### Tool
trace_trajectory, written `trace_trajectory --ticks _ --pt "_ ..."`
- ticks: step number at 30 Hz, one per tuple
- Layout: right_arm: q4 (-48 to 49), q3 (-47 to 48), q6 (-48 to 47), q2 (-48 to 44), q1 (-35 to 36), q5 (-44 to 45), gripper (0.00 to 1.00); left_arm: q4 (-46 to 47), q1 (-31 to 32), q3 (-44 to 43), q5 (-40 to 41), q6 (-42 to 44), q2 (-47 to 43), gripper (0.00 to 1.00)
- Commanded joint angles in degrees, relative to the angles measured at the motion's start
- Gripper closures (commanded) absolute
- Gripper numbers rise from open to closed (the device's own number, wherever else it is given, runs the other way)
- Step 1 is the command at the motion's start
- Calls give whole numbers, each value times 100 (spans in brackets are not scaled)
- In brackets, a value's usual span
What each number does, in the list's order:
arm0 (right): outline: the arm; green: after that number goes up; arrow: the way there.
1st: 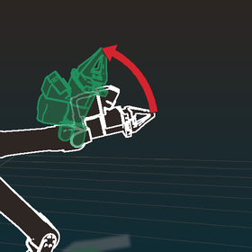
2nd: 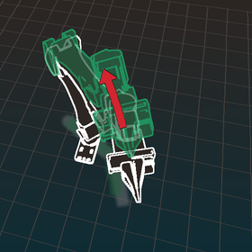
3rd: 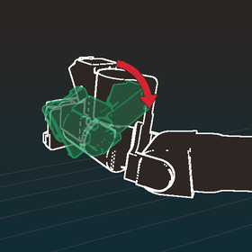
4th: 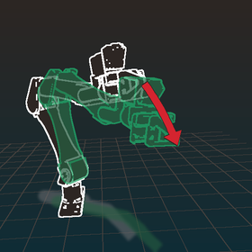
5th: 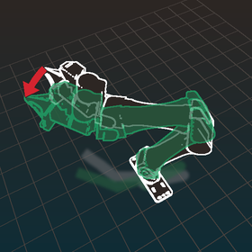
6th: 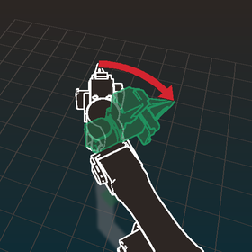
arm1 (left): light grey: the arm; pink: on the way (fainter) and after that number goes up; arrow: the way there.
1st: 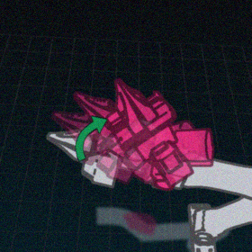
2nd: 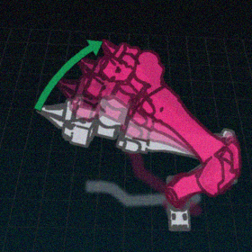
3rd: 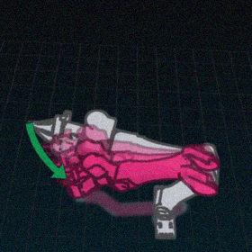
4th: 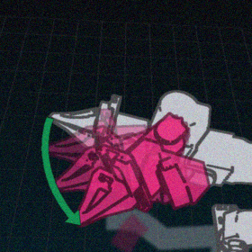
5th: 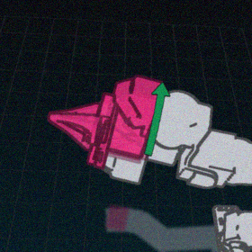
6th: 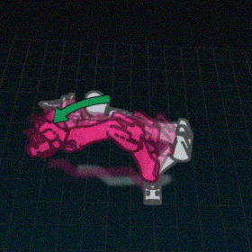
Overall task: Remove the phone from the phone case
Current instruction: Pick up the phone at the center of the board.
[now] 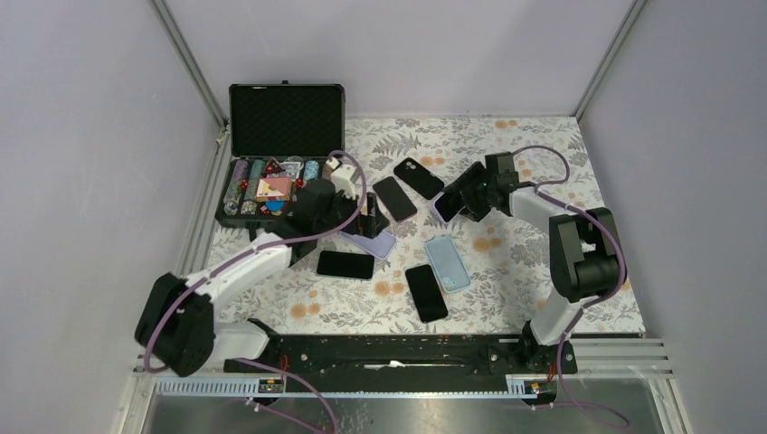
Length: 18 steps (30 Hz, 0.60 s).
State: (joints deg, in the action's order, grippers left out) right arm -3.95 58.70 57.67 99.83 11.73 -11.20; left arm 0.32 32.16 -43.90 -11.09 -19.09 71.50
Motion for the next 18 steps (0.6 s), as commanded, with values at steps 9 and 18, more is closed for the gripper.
trace_trajectory --ticks 9,18 --pt "1112 -636 44 -1280 268 -1097 49 1976 150 -1279 -1851 -1301 1984 2" --pt "1122 -950 321 -1623 513 -1475 47 1550 784 -2056 -1503 -1238 2805 12"
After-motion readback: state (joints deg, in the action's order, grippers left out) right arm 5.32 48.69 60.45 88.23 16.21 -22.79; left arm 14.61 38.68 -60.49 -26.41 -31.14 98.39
